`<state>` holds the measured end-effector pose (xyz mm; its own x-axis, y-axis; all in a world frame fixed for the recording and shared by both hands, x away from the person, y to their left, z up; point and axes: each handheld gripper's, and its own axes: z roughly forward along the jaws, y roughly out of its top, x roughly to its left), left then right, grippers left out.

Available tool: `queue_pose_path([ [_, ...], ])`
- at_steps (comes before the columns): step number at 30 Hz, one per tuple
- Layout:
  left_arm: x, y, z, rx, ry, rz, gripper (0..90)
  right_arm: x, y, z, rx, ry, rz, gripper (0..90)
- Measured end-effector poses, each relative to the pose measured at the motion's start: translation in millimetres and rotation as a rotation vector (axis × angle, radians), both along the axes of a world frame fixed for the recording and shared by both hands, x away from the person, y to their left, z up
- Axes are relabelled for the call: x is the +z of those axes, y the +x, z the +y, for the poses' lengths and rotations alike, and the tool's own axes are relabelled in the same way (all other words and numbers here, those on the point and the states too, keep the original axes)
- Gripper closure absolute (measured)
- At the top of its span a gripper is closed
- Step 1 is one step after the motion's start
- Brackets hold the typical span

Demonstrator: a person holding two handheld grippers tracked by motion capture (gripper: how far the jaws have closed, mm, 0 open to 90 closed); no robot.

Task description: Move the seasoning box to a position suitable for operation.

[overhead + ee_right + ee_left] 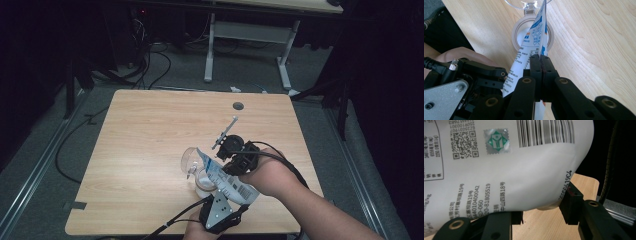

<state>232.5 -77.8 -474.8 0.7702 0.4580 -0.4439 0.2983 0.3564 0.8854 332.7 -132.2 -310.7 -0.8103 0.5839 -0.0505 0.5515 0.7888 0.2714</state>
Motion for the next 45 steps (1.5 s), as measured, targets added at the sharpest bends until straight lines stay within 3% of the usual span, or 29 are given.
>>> queue_pose_path([
  [45, 2.4, -0.2, 0.6, -0.004, -0.021, 0.004, 59.0, -0.6, 1.4, 3.6, 0.009, -0.004, -0.005, 90.0],
])
